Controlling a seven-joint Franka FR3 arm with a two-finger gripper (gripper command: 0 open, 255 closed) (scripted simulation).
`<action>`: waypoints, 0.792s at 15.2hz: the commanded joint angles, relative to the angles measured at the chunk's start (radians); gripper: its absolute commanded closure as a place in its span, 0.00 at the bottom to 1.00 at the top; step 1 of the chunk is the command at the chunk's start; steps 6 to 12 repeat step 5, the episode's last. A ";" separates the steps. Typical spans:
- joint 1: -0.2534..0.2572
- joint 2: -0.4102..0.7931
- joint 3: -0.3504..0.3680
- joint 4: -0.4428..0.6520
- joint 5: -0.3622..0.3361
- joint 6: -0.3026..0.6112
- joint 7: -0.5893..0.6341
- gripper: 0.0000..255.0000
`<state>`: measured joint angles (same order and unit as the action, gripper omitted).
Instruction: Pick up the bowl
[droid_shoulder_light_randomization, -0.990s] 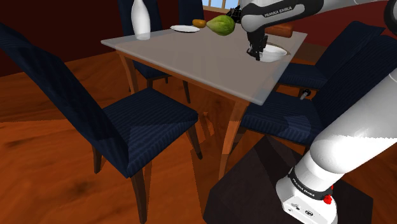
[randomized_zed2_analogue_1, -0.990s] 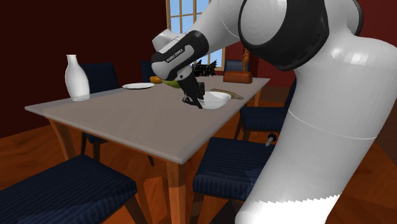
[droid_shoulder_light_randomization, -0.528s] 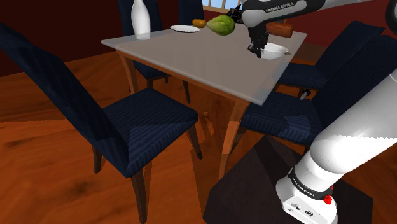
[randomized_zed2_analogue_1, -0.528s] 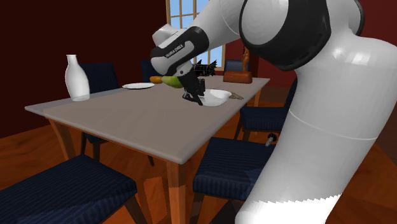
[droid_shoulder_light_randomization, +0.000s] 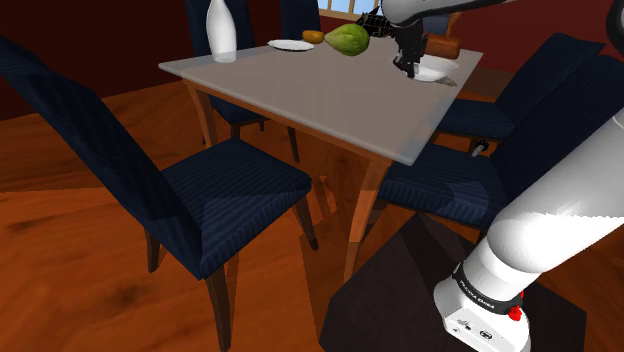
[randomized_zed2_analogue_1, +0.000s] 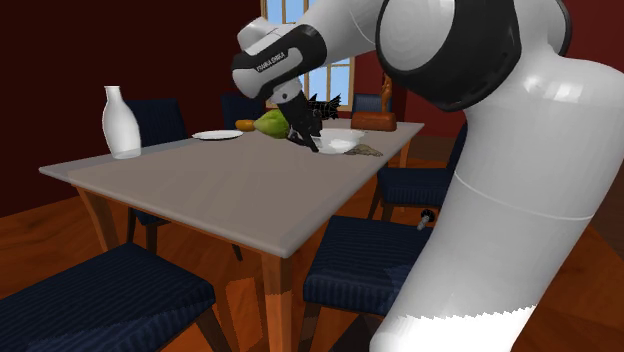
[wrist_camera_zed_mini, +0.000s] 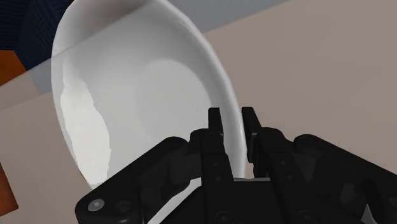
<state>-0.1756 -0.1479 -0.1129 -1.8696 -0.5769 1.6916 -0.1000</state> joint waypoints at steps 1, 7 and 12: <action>0.001 0.005 0.002 0.032 0.002 -0.024 -0.013 1.00; 0.002 0.008 0.003 0.063 0.004 -0.049 -0.026 1.00; 0.002 0.008 0.003 0.063 0.004 -0.049 -0.026 1.00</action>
